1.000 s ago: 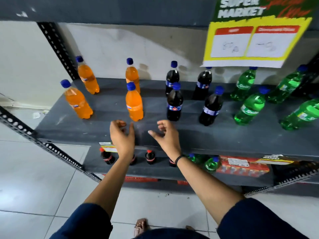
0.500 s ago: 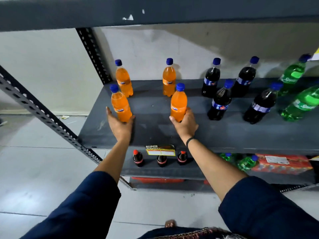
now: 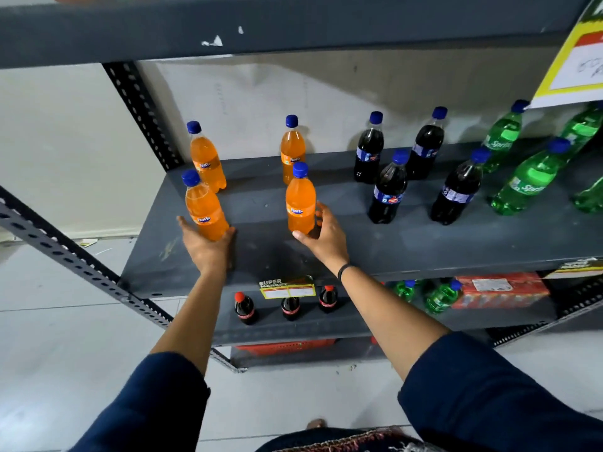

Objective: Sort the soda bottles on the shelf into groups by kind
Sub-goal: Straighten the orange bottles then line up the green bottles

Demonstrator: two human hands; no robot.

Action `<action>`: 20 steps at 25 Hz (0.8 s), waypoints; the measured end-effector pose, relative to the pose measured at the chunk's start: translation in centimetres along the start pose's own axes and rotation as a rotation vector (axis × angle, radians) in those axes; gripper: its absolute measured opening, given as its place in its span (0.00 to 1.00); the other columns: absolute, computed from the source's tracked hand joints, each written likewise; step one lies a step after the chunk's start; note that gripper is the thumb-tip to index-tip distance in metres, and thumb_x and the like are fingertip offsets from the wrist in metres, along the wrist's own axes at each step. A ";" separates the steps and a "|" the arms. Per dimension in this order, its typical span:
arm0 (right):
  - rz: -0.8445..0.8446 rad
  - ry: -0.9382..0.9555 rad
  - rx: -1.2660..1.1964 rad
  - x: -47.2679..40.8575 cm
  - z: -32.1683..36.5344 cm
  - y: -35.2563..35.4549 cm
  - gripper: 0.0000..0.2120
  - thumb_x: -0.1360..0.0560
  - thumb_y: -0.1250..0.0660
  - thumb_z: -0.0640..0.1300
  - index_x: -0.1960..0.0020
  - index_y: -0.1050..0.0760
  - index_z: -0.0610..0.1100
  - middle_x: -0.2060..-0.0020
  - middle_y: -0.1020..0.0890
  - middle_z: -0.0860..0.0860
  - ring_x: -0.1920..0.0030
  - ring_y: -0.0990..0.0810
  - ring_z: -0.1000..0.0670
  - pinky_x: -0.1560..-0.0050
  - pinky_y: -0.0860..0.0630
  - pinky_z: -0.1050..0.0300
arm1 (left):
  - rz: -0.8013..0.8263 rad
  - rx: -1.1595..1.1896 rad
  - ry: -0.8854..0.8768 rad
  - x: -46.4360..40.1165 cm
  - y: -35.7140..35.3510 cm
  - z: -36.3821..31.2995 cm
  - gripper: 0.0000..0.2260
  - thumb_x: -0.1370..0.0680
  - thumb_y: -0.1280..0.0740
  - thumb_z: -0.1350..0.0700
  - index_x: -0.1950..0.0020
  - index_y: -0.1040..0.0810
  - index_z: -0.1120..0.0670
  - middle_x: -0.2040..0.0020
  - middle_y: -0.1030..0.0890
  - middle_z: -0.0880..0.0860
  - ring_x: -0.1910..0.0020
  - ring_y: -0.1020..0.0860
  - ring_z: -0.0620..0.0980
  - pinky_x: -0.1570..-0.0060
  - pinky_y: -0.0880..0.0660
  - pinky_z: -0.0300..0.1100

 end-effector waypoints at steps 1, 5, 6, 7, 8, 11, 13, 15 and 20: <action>0.003 0.002 -0.043 0.4 -0.3 0.7 0.36 0.32 0.27 0.50 0.30 0.39 0.45 0.34 0.28 0.45 0.35 0.28 0.46 0.36 0.30 0.49 | -0.085 -0.006 0.016 1.4 0.1 -0.4 0.44 0.32 0.26 0.59 0.25 0.51 0.56 0.25 0.41 0.61 0.26 0.42 0.59 0.27 0.43 0.53; -0.155 0.063 -0.099 2.5 -2.0 5.4 0.21 0.29 0.30 0.49 0.38 0.29 0.46 0.46 0.20 0.47 0.48 0.22 0.54 0.48 0.25 0.61 | -0.310 0.004 -0.266 9.8 -1.5 -3.9 0.34 0.30 0.34 0.60 0.26 0.44 0.59 0.26 0.40 0.62 0.26 0.43 0.60 0.29 0.44 0.51; -0.219 0.066 -0.110 3.1 -2.7 7.2 0.17 0.28 0.31 0.49 0.41 0.27 0.46 0.52 0.19 0.48 0.53 0.22 0.57 0.51 0.24 0.62 | -0.283 0.021 -0.378 11.9 -2.8 -4.9 0.32 0.30 0.34 0.61 0.27 0.41 0.60 0.27 0.38 0.62 0.28 0.40 0.59 0.30 0.44 0.46; -0.285 0.065 -0.129 3.7 -3.6 9.1 0.13 0.28 0.31 0.48 0.45 0.25 0.45 0.58 0.19 0.48 0.58 0.22 0.59 0.54 0.24 0.65 | -0.244 0.030 -0.473 13.7 -4.3 -5.8 0.31 0.30 0.34 0.62 0.29 0.38 0.60 0.29 0.35 0.62 0.29 0.38 0.57 0.31 0.44 0.40; -0.353 0.059 -0.147 4.2 -4.5 11.2 0.10 0.28 0.31 0.47 0.49 0.24 0.44 0.63 0.20 0.48 0.62 0.23 0.59 0.58 0.25 0.68 | -0.194 0.034 -0.548 15.5 -5.9 -6.6 0.29 0.30 0.34 0.63 0.30 0.37 0.61 0.31 0.33 0.62 0.31 0.36 0.56 0.32 0.44 0.36; -0.539 0.022 -0.133 5.6 -7.8 18.6 0.04 0.27 0.32 0.46 0.57 0.25 0.46 0.68 0.22 0.46 0.68 0.26 0.54 0.65 0.31 0.69 | 0.006 0.028 -0.674 20.8 -11.5 -8.3 0.26 0.28 0.34 0.63 0.31 0.36 0.61 0.33 0.30 0.62 0.33 0.34 0.57 0.33 0.41 0.38; -0.664 -0.018 -0.125 6.3 -10.4 24.3 0.05 0.26 0.32 0.47 0.58 0.27 0.48 0.69 0.24 0.45 0.69 0.28 0.53 0.67 0.33 0.67 | 0.180 0.014 -0.725 24.5 -16.0 -9.1 0.24 0.26 0.35 0.61 0.31 0.37 0.60 0.33 0.30 0.61 0.33 0.32 0.57 0.33 0.37 0.45; -0.804 -0.055 -0.115 7.0 -13.1 30.7 0.07 0.27 0.32 0.47 0.58 0.27 0.45 0.67 0.25 0.45 0.67 0.30 0.52 0.64 0.32 0.66 | 0.364 0.034 -0.736 28.5 -20.9 -10.2 0.23 0.25 0.36 0.59 0.32 0.37 0.60 0.34 0.29 0.59 0.35 0.31 0.55 0.34 0.35 0.46; -0.955 -0.194 -0.081 5.5 -19.2 43.6 0.27 0.32 0.27 0.44 0.39 0.32 0.34 0.46 0.26 0.34 0.47 0.26 0.42 0.46 0.34 0.62 | 0.761 0.036 -0.553 35.2 -34.5 -12.9 0.31 0.27 0.32 0.60 0.27 0.43 0.59 0.27 0.35 0.58 0.28 0.36 0.53 0.28 0.41 0.42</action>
Point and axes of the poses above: each hand's wrist, its own x-axis away from the middle knuckle, its own y-axis out of the back of the hand, z = x × y, the point moved 6 cm from there along -x, towards the middle knuckle
